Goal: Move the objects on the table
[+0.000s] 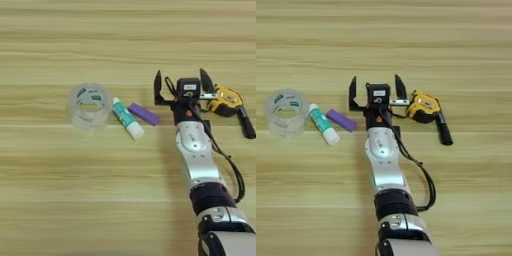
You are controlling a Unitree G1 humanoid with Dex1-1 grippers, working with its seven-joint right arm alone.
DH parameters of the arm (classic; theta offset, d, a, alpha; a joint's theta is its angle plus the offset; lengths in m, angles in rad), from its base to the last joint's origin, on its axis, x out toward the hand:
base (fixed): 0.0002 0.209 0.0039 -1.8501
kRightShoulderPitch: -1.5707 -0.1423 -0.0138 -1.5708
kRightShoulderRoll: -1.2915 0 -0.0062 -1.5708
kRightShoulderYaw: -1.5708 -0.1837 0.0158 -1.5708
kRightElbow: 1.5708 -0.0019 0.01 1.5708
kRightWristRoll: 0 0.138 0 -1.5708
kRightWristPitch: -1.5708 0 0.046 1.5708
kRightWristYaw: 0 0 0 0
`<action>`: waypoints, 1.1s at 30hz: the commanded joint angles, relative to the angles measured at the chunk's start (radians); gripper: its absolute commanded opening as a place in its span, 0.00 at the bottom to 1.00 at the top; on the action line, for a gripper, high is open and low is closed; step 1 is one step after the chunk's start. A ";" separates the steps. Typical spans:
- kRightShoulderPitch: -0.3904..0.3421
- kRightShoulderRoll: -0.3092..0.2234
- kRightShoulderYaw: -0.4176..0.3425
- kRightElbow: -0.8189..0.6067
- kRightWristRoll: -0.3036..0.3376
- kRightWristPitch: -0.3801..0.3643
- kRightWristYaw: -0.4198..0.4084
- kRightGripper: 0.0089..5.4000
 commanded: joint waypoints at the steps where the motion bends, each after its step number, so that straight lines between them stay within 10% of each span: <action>1: -0.048 -0.070 -0.043 -0.056 -0.013 -0.018 -0.040 0.99; 33: -0.219 -0.188 -0.171 0.391 0.116 0.056 -0.063 0.99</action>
